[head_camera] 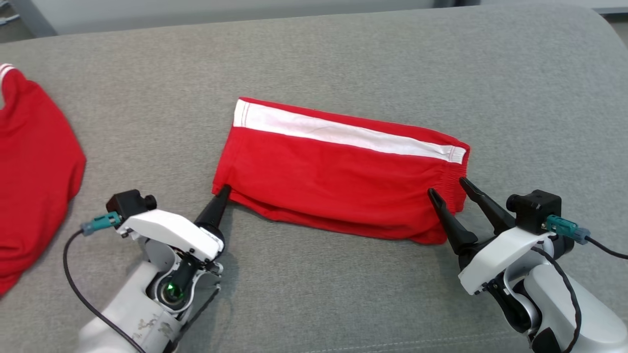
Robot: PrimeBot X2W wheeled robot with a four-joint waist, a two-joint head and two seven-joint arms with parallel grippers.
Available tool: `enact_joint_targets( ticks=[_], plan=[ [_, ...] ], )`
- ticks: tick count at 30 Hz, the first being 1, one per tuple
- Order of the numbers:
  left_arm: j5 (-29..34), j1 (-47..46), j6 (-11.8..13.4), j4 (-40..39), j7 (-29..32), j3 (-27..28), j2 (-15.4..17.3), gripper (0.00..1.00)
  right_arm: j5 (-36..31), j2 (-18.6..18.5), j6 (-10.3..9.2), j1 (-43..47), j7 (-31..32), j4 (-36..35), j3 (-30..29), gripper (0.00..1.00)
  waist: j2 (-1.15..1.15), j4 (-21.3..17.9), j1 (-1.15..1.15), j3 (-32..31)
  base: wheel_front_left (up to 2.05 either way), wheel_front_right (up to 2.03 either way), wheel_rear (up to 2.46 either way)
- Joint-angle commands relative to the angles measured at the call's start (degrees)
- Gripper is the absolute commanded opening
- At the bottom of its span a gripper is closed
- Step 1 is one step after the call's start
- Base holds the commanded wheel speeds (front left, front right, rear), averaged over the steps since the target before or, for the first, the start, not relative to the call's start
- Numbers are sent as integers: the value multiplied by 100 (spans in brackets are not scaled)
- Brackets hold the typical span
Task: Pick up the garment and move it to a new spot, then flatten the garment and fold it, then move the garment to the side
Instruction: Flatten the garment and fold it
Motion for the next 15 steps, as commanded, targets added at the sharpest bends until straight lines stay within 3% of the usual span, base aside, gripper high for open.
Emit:
enact_joint_targets(
  ticks=[1, 15],
  plan=[
    [1, 2, -6, -106, -68, 184, 132, 0, -21, -58, -1, 18, -77, -113, 48, 100, 0, 84, 0, -33, 0, 0, 0],
    [-68, 471, -6, -310, -379, 272, -162, 0, 20, -180, -1, -126, -77, 78, 163, 100, 0, 524, 0, -184, 0, 0, 0]
  ],
)
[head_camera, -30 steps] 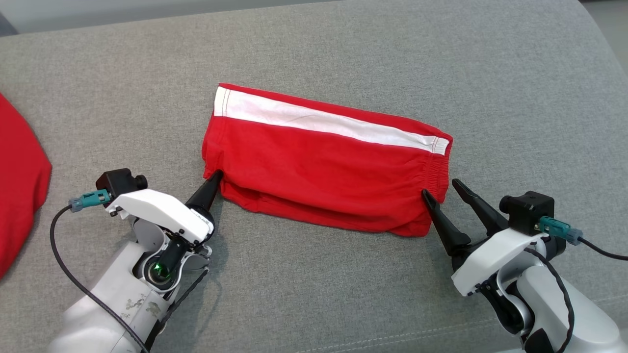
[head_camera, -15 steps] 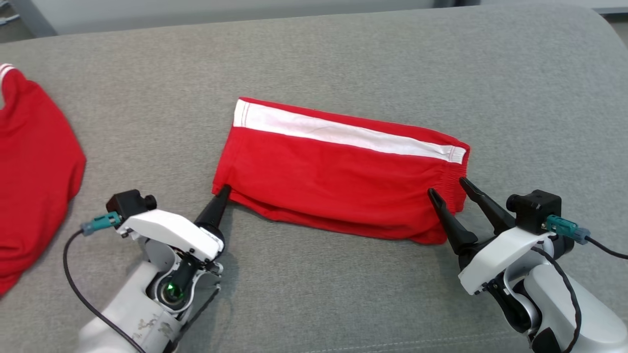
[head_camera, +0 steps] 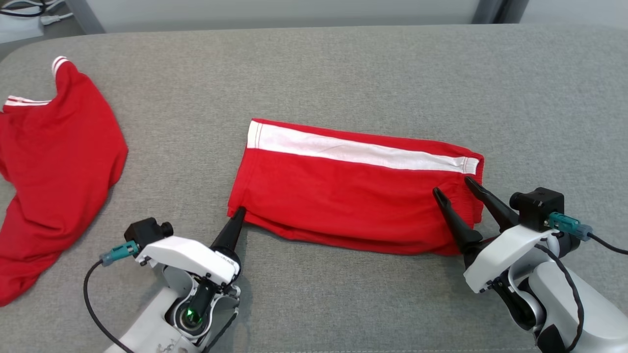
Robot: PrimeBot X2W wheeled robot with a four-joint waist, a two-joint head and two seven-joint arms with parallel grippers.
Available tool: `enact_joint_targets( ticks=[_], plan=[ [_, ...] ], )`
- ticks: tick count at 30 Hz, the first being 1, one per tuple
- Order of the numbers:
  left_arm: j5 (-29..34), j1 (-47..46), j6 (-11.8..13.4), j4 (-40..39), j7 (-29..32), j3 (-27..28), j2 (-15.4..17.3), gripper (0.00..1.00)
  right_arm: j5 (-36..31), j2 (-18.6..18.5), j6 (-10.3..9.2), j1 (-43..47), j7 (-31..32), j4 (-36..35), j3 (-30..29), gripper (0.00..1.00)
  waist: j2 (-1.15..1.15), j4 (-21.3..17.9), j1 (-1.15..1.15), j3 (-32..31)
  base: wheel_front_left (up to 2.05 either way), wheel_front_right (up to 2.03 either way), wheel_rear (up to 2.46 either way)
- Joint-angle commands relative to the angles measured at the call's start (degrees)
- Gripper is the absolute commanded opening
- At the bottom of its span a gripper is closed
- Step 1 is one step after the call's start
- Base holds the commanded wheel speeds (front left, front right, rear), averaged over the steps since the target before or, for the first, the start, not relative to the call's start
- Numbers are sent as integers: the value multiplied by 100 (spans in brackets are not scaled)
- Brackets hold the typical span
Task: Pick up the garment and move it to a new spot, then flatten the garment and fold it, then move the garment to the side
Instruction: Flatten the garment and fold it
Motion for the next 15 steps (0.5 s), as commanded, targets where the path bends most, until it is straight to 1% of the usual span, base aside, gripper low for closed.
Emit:
enact_joint_targets(
  ticks=[1, 9, 15],
  plan=[
    [15, -12, -6, -119, -65, 177, 112, 0, 22, -70, -1, -18, -77, -53, 66, 100, 0, 48, 0, -30, 0, 0, 0],
    [110, 211, -6, -221, -194, 120, 57, 0, 54, -74, -1, 1, -77, 38, 110, 100, 0, 209, 0, -157, 0, 0, 0],
    [163, 410, -6, -243, -222, 37, 47, 0, 104, -52, -1, 79, -77, 120, 143, 100, 0, 250, 0, -288, 0, 0, 0]
  ],
)
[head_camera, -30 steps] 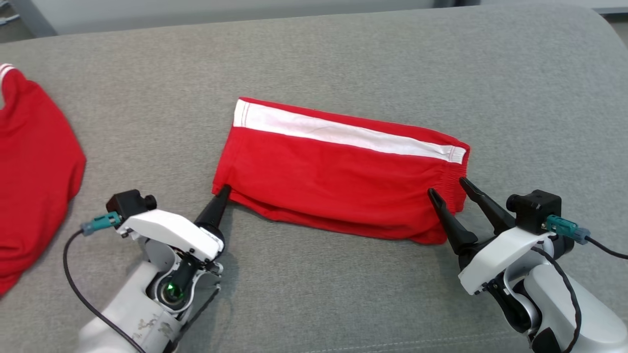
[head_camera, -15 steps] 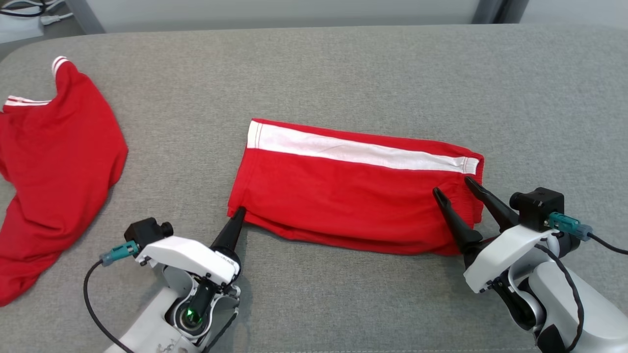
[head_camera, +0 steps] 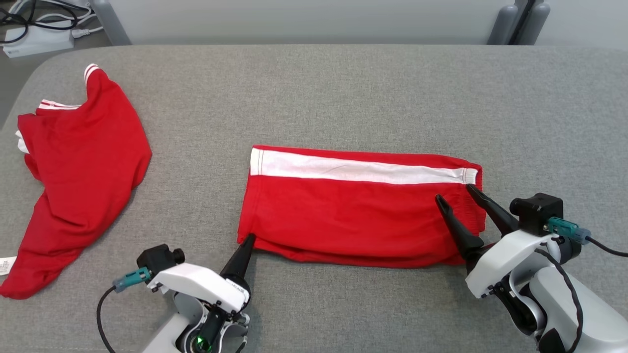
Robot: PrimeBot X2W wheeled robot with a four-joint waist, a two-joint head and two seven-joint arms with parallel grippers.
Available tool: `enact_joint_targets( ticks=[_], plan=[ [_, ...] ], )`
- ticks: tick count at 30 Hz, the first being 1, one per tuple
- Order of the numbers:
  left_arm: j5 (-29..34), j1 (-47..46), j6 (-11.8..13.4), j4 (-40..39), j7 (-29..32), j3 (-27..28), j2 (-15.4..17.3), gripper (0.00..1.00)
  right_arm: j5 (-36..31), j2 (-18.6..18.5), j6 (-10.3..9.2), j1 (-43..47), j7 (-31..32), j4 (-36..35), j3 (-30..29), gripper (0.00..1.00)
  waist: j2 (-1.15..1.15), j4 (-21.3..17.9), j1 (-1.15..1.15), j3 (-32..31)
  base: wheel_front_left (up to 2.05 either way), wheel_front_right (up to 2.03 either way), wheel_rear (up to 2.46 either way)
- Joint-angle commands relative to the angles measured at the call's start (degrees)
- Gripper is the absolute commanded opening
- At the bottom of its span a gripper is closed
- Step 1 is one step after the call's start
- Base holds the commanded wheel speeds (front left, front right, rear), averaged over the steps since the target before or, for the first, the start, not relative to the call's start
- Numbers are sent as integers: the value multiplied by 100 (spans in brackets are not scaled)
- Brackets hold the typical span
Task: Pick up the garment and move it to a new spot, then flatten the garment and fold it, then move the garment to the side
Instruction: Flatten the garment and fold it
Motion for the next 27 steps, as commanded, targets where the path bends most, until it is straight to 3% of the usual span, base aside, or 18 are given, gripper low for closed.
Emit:
enact_joint_targets(
  ticks=[1, 15, 16, 17, 18, 27],
  plan=[
    [41, -31, -6, -96, -79, 152, 118, 0, 38, -38, -1, 80, -77, -38, 58, 100, 0, 9, 0, -31, 0, 0, 0],
    [125, 110, -6, -5, -84, 36, 86, 0, 85, -86, -1, 180, -77, 20, 40, 100, 0, 35, 0, -117, 0, 0, 0],
    [152, 108, -6, 9, -95, 17, 89, 7, 86, -87, -1, 179, -77, 19, 31, 100, 0, 38, 0, -119, 0, 0, 0],
    [205, 98, -6, 30, -130, -8, 100, 37, 89, -88, -1, 180, -77, 18, 23, 100, 0, 42, 0, -122, 0, 0, 0],
    [248, 91, -6, 53, -158, -31, 105, 100, 89, -90, -1, 181, -77, 16, 12, 100, 0, 46, 0, -125, 0, 0, 0],
    [1217, -124, -6, 159, -608, -255, 352, 100, 105, -105, -1, 269, -77, 27, -120, 100, 0, 77, 0, -207, 0, 0, 0]
  ],
)
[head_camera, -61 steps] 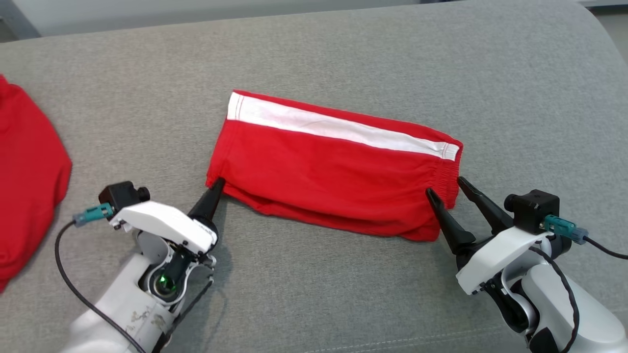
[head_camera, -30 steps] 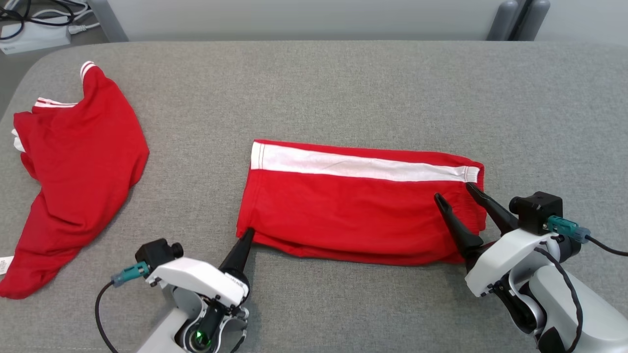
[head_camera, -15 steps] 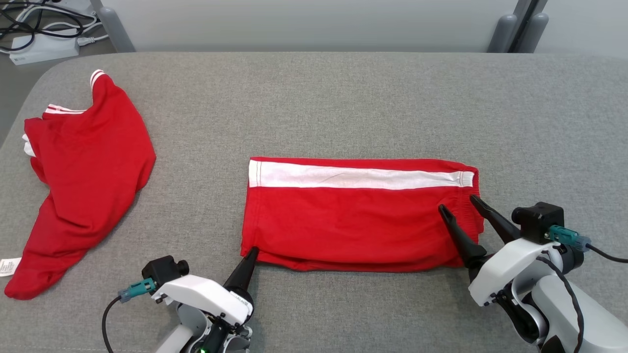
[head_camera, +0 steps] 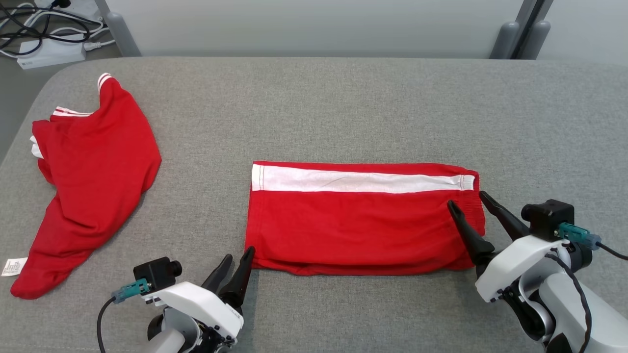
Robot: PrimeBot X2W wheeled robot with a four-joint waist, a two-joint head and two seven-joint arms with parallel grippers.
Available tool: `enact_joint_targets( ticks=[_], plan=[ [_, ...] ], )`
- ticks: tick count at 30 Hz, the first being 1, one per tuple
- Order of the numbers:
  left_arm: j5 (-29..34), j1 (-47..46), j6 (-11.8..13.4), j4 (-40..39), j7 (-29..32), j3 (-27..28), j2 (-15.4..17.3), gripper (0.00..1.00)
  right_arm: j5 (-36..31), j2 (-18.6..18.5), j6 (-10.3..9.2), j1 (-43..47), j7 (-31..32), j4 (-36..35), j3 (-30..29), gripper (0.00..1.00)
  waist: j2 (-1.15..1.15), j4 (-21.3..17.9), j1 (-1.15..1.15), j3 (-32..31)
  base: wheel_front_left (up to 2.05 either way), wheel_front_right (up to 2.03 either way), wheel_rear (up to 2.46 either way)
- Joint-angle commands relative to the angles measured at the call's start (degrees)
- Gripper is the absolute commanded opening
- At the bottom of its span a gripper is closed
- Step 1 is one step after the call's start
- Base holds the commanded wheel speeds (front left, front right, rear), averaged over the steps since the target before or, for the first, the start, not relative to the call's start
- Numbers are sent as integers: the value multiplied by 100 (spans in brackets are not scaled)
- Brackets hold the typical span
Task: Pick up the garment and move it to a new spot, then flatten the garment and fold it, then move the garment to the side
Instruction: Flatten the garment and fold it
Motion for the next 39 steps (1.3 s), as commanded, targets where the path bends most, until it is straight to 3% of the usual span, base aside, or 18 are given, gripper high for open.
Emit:
enact_joint_targets(
  ticks=[1, 14, 27, 39],
  plan=[
    [169, -274, -6, -53, -91, 187, 137, 100, 45, -71, -1, 140, -77, -91, 10, 100, 0, 0, 0, -28, 0, 0, 0],
    [1942, 38, 117, -247, -126, 1170, 87, 100, 26, -44, -1, 347, -77, -20, -143, 100, 0, -140, 0, -424, 0, 0, 0],
    [4652, 666, 665, -1374, -127, 2693, -52, 100, -347, 139, -1, 620, -77, 80, -940, 100, 0, -257, 0, -392, 0, 0, 0],
    [5985, 1283, 614, -2092, -127, 3774, -476, 100, -806, 457, -1, 686, -77, 150, -1580, 100, 0, -292, 0, -230, 0, 0, 0]
  ],
)
